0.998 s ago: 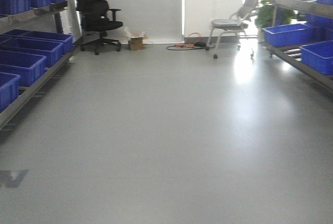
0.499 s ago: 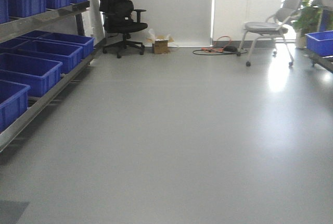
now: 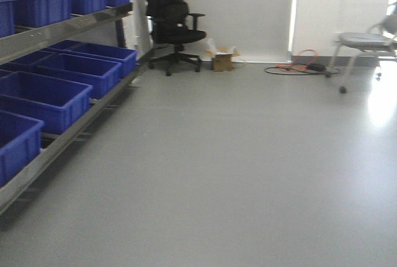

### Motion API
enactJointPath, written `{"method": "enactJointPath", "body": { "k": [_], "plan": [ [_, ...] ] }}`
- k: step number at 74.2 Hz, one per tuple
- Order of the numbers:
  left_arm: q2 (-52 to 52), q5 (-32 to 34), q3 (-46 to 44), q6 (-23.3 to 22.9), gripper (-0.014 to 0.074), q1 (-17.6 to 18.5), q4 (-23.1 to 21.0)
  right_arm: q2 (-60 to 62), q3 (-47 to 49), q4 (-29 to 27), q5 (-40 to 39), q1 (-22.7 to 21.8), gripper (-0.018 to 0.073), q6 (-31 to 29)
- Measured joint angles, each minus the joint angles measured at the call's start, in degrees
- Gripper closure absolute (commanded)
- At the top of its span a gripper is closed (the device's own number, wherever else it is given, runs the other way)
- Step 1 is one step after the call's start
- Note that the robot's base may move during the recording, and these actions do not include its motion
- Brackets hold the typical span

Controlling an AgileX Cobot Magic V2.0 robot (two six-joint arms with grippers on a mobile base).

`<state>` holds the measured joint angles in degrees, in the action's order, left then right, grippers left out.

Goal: Pick and sort blue part to right shelf
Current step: 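Drive and turn the base toward the shelf of blue bins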

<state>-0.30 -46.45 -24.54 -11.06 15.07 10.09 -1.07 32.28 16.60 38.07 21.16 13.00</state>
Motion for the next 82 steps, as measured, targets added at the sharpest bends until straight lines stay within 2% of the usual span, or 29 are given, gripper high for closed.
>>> {"method": "enactJointPath", "body": {
  "k": [82],
  "plan": [
    [0.0, 0.4, 0.1, -0.1, 0.0346, -0.6, 0.0, 0.0, 0.0, 0.0, 0.0, 0.0, 0.0302, 0.0]
  ]
}}
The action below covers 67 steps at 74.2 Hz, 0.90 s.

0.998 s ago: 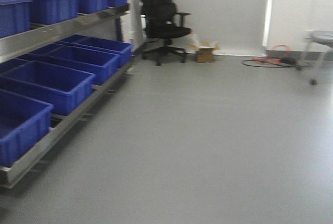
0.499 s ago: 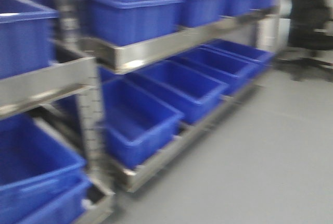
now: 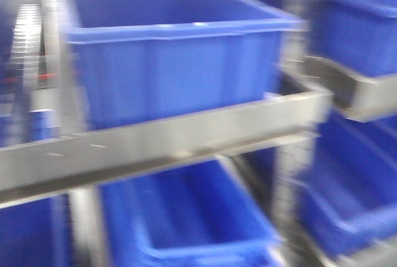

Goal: Pick and sort blue part to right shelf
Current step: 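Drive and turn the base toward the shelf of blue bins, then lower the left gripper into a blue bin and release its part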

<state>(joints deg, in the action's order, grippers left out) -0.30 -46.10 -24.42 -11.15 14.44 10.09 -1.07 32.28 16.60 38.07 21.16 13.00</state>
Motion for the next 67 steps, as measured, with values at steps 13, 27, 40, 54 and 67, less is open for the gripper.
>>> {"method": "enactJointPath", "body": {
  "k": [13, 27, 40, 54, 67],
  "plan": [
    [0.0, 0.0, 0.0, 0.0, 0.0346, 0.0, 0.0, 0.0, 0.0, 0.0, 0.0, 0.0, 0.0302, 0.0],
    [0.0, 0.0, 0.0, 0.0, 0.0346, 0.0, 0.0, 0.0, 0.0, 0.0, 0.0, 0.0, 0.0302, 0.0],
    [0.0, 0.0, 0.0, 0.0, 0.0346, 0.0, 0.0, 0.0, 0.0, 0.0, 0.0, 0.0, 0.0302, 0.0],
    [0.0, 0.0, 0.0, 0.0, 0.0346, 0.0, 0.0, 0.0, 0.0, 0.0, 0.0, 0.0, 0.0302, 0.0],
    [0.0, 0.0, 0.0, 0.0, 0.0346, 0.0, 0.0, 0.0, 0.0, 0.0, 0.0, 0.0, 0.0302, 0.0]
  ]
}}
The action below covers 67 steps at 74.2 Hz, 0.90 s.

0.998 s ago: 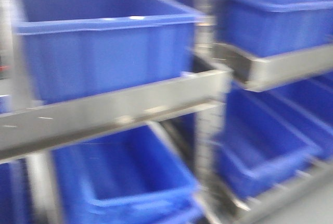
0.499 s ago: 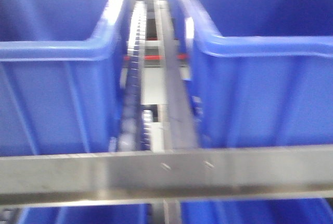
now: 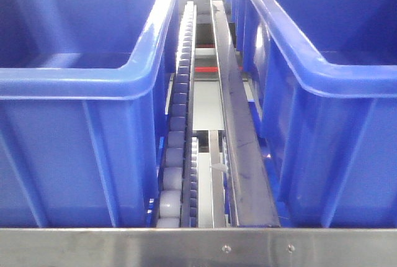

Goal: Pick and sort blue part to right shelf
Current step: 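Lower the left gripper into a blue bin and release its part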

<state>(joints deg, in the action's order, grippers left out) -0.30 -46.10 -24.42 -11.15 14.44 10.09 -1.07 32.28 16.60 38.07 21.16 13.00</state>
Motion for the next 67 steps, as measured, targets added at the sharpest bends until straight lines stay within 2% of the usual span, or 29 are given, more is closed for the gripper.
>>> {"method": "enactJointPath", "body": {
  "k": [67],
  "plan": [
    [0.0, 1.0, 0.0, 0.0, 0.0346, 0.0, 0.0, 0.0, 0.0, 0.0, 0.0, 0.0, 0.0302, -0.1]
  ]
}}
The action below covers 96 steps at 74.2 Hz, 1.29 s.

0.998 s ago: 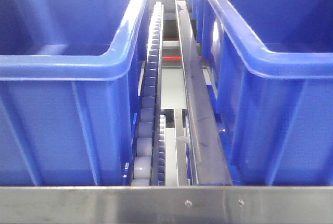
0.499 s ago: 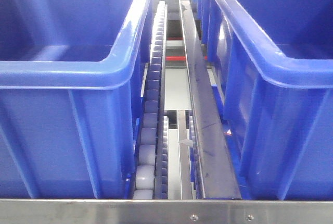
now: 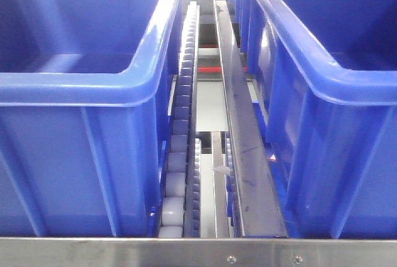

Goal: Pick and sort blue part to right shelf
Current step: 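Lower the left gripper into a blue bin and release its part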

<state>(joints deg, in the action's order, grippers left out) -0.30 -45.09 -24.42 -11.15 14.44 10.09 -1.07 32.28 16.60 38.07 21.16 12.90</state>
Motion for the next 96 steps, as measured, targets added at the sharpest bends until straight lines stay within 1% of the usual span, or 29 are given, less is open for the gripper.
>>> {"method": "enactJointPath", "body": {
  "k": [9, 18, 21, 23, 30, 32, 36, 40, 44, 61, 70, 84, 96],
  "plan": [
    [0.7, 1.7, -1.5, 0.2, 0.0346, 0.0, 0.0, 0.0, 0.0, 0.0, 0.0, 0.0, 0.0302, 0.0],
    [6.4, 2.3, -8.1, 0.6, 0.0345, 0.0, -0.8, 0.0, 0.0, 0.0, 0.0, 0.0, 0.0302, 0.0],
    [9.5, 2.3, -10.8, 2.1, 0.0345, 0.0, -2.1, 0.0, 0.0, 0.0, -0.1, 0.0, 0.0302, 0.0],
    [11.7, 2.3, -13.2, 4.1, 0.0345, 0.0, -3.3, 0.0, 0.0, 0.0, -0.2, 0.0, 0.0302, 0.0],
    [21.7, 1.9, -20.0, 10.0, 0.0345, 0.0, -9.3, 0.0, 0.0, 0.0, -0.6, 0.0, 0.0302, 0.0],
    [25.3, 1.8, -21.5, 10.8, 0.0345, 0.0, -11.1, 0.0, 0.0, 0.0, -0.6, 0.0, 0.0302, 0.0],
    [31.0, 1.6, -24.0, 11.7, 0.0345, 0.0, -13.0, 0.0, 0.0, 0.0, -0.6, 0.0, 0.0302, 0.0],
    [37.9, 1.6, -26.3, 12.1, 0.0345, 0.0, -14.2, 0.0, 0.0, 0.0, -0.6, 0.0, 0.0302, 0.0],
    [42.6, 2.1, -27.7, 12.3, 0.0345, 0.0, -14.4, 0.0, 0.0, 0.0, -0.6, 0.0, 0.0302, 0.0],
    [64.0, 8.8, -31.3, 12.5, 0.0346, 0.0, -14.6, 0.0, 0.0, 0.0, -0.6, 0.0, 0.0302, 0.0],
    [73.3, 10.6, -32.8, 12.5, 0.0346, 0.0, -14.6, 0.0, 0.0, 0.0, -0.6, 0.0, 0.0302, 0.0],
    [85.4, 14.4, -33.6, 12.5, 0.0345, 0.0, -14.6, 0.0, 0.0, 0.0, -0.5, 0.0, 0.0302, 0.0],
    [90.6, 16.6, -33.7, 12.5, 0.0345, 0.0, -14.6, 0.0, 0.0, 0.0, -0.5, 0.0, 0.0302, 0.0]
  ]
}}
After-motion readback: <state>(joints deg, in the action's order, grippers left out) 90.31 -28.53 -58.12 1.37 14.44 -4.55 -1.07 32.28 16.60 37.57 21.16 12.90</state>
